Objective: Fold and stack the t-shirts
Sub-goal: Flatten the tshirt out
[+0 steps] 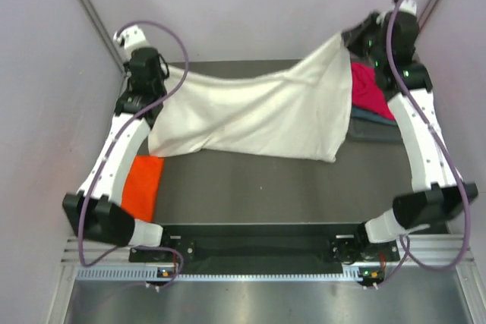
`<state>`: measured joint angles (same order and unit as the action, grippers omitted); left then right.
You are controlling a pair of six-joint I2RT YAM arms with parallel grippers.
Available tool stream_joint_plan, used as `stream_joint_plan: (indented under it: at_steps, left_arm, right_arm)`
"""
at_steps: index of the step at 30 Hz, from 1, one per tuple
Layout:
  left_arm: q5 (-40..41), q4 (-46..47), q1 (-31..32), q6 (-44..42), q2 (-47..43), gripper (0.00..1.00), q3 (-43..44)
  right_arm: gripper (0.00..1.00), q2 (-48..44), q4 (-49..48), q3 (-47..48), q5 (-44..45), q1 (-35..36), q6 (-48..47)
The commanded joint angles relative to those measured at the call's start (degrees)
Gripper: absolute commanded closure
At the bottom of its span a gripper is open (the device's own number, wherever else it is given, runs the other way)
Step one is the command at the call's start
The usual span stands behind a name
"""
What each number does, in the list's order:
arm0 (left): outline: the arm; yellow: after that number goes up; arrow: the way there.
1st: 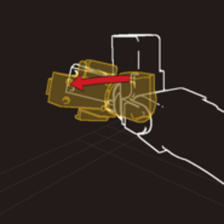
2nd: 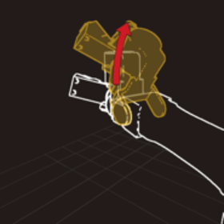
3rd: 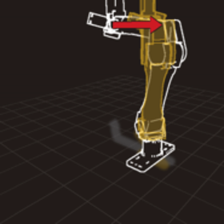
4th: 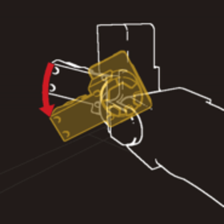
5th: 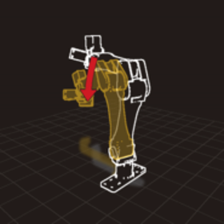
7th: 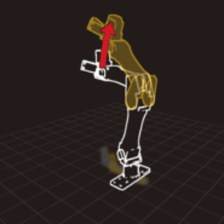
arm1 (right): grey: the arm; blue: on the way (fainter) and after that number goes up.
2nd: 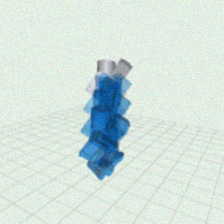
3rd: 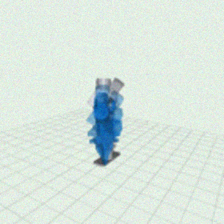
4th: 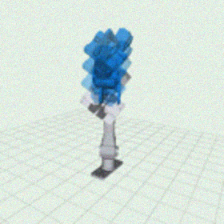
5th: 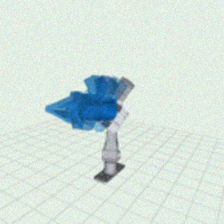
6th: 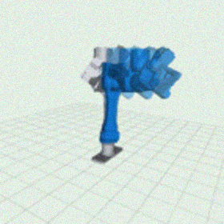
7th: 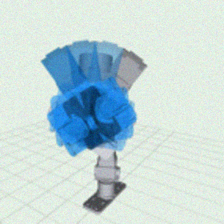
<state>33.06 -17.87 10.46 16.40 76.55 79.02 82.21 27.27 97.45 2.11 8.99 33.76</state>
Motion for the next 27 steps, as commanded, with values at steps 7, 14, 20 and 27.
stream_joint_plan:
  at_steps: [7,14,20,27]
  left_arm:
    - [-14.24,22.78,-3.95,-12.09,18.71,1.0,36.44]
    - [-20.22,24.64,-8.78,-10.61,18.11,1.0,41.04]
    - [-17.51,23.06,-10.02,-5.78,2.77,1.0,11.29]
    - [-13.46,11.12,-12.57,4.42,-13.79,1.0,-25.45]
  right_arm:
    - [1.0,17.12,-23.56,44.67,1.4,-2.75,-4.32]
    - [1.0,7.18,-28.77,32.82,0.0,-4.16,-6.95]
    - [1.0,-8.27,-23.66,1.31,-1.93,-3.64,-0.99]
    - [1.0,-28.5,-10.95,-38.51,-7.48,-1.71,5.44]
